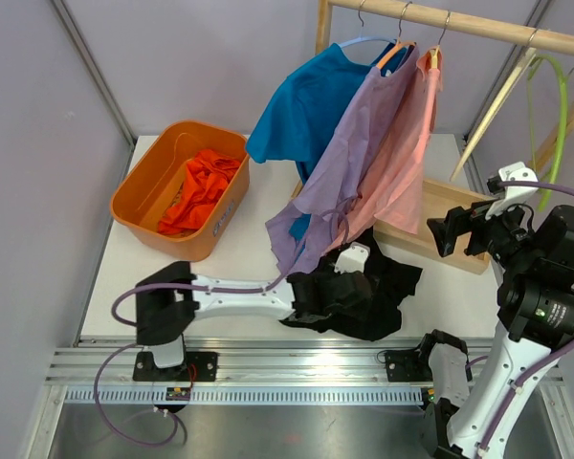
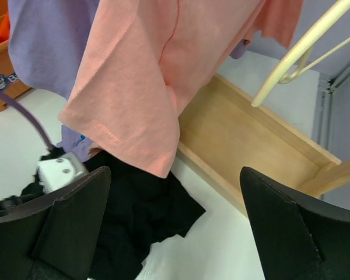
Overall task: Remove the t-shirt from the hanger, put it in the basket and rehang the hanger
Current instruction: Place the tshirt into the basket
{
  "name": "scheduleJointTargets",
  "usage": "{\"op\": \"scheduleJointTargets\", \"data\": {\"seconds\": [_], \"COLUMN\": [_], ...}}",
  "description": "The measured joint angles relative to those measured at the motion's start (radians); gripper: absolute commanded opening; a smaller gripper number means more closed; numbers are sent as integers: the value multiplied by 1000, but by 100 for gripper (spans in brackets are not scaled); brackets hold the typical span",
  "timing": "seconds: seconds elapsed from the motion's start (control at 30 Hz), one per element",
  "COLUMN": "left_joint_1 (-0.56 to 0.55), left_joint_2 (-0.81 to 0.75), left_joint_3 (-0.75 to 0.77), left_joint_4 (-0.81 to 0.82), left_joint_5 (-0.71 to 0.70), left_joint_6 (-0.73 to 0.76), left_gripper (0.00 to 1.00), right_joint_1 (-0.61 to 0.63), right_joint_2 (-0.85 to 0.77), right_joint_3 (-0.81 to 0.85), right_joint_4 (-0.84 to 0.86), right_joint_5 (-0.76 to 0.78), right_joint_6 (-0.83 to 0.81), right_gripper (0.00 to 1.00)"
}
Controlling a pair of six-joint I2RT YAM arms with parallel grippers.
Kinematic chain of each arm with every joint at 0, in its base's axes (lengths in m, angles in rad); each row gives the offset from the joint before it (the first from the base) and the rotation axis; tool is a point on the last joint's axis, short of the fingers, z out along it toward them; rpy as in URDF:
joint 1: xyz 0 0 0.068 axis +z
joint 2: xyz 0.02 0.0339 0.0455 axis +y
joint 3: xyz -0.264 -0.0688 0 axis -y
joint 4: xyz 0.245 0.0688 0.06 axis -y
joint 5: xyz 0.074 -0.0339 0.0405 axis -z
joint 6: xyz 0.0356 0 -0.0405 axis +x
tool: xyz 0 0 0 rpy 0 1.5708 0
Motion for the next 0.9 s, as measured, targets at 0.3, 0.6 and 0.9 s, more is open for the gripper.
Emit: {"op": "scheduleJointTargets", "data": {"seconds": [0.3,0.6,0.9], "left_joint_1": [1,0,214], "left_joint_2": [103,-460,-836], "left_joint_3": [-69,-280,72], "left_joint_4": [13,34,-245], "left_joint_5": [-64,-2,-173], "left_joint_6": [-105,75,354], "left_gripper": [0,0,0], "right_joint_1": [0,0,0], "right_joint_2": [-54,-81,-89], "right_joint_3": [-111,-167,-240], "right_joint_4": [6,11,94], "right_joint_5": [-67,-85,-102], "right_joint_6": [24,26,79], "right_gripper": [100,100,100]}}
